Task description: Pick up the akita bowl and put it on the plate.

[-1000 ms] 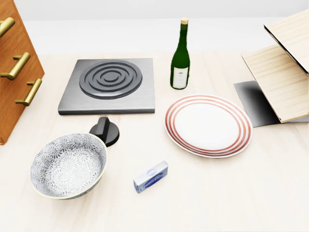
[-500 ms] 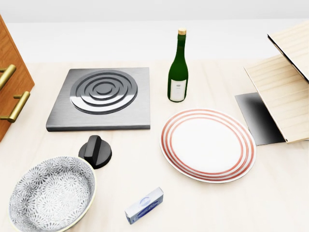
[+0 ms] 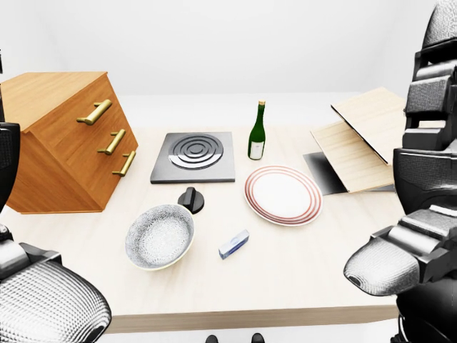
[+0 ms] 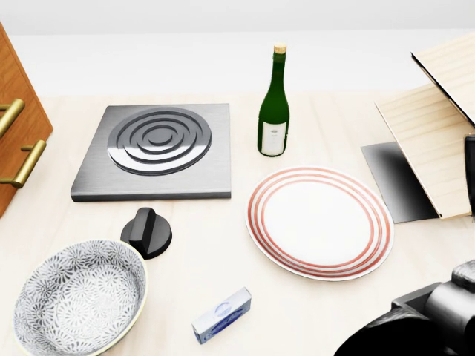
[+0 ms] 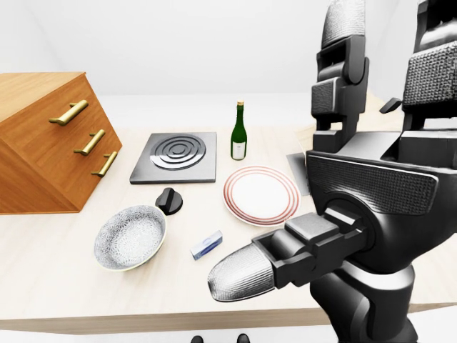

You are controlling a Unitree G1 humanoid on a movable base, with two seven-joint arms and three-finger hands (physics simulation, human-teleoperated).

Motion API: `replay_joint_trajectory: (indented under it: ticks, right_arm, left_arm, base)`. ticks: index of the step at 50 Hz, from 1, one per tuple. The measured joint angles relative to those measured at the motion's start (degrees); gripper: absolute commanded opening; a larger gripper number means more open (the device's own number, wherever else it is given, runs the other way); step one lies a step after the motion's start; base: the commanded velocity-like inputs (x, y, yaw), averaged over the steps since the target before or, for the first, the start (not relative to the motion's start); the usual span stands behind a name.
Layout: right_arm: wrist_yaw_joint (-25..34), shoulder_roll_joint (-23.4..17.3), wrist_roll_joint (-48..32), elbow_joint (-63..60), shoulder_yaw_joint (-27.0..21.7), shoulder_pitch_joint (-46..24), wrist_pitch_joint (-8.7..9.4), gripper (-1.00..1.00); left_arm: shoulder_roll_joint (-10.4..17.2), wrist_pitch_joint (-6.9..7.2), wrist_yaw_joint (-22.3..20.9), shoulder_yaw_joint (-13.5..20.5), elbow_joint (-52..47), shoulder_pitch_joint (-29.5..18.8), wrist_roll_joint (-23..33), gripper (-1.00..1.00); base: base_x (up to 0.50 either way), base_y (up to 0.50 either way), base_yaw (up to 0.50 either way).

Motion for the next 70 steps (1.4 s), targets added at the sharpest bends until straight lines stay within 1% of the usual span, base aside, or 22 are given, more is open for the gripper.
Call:
replay_joint_trajectory:
  ticks: [4,11,19,25,29,35,42,51,70]
  right_arm:
    - [3.88,2.74,-5.91,0.00,3.22,1.23,0.00,1.00]
    - [12.39,8.82,-18.00,0.01,8.56,2.62,0.00,1.00]
    - [25.91,17.04,-36.51,0.00,15.83,3.94,0.00,1.00]
    - [35.19,22.15,-48.58,1.05,20.83,5.70,0.00,1.00]
    - [39.99,25.01,-54.52,3.09,23.36,6.93,0.00,1.00]
    - [45.82,28.52,-60.17,6.58,26.40,8.75,0.00,1.00]
    - [49.94,31.78,-64.44,10.12,30.30,9.65,0.00,1.00]
    - [53.85,34.98,-68.85,15.23,32.49,9.30,0.00,1.00]
    - [57.63,39.06,-76.11,24.42,36.60,9.56,0.00,1.00]
  left_arm:
    - [0.28,0.00,0.00,-0.03,-0.01,-0.02,-0.18,0.97]
    - [0.76,0.00,0.00,0.27,-0.01,-0.23,-0.86,0.97]
    - [1.18,0.00,0.00,1.30,-0.01,-0.62,-2.04,0.97]
    - [1.32,0.00,0.00,2.25,-0.01,-1.06,-2.95,0.97]
    - [1.42,0.00,0.00,2.75,-0.02,-1.31,-3.40,0.97]
    - [1.70,0.00,0.00,3.32,-0.02,-1.56,-4.05,0.98]
    - [2.00,0.00,0.00,3.72,-0.02,-1.66,-4.56,0.98]
    - [2.07,0.00,0.00,4.04,-0.02,-1.85,-4.93,0.97]
    - [2.40,0.00,0.00,3.72,-0.02,-1.70,-4.90,0.97]
  base:
    - [0.00,0.00,0.00]
    - [0.00,0.00,0.00]
    - [0.00,0.00,0.00]
    - [0.00,0.00,0.00]
    - [0.00,0.00,0.00]
    - [0.00,0.00,0.00]
    - [0.00,0.00,0.00]
    - [0.00,0.00,0.00]
    - [0.00,0.00,0.00]
